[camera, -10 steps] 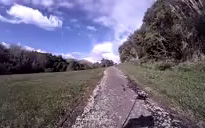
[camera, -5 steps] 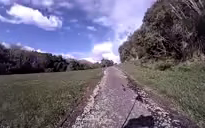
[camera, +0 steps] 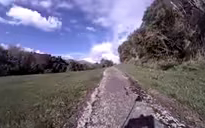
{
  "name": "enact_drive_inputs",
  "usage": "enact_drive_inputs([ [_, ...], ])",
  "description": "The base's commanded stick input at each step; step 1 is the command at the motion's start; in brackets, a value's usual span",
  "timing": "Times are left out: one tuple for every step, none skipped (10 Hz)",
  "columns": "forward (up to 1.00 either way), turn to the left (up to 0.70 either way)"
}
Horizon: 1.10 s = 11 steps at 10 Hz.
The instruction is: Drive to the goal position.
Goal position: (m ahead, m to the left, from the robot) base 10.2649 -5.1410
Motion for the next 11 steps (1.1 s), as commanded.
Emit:
enact_drive_inputs([
  [0.00,-0.70],
  [0.00,-0.70],
  [0.00,-0.38],
  [0.00,0.00],
  [0.00,0.00],
  [0.00,0.00],
  [0.00,0.00],
  [0.00,0.00],
  [0.00,0.00],
  [0.00,0.00],
  [0.00,0.00],
])
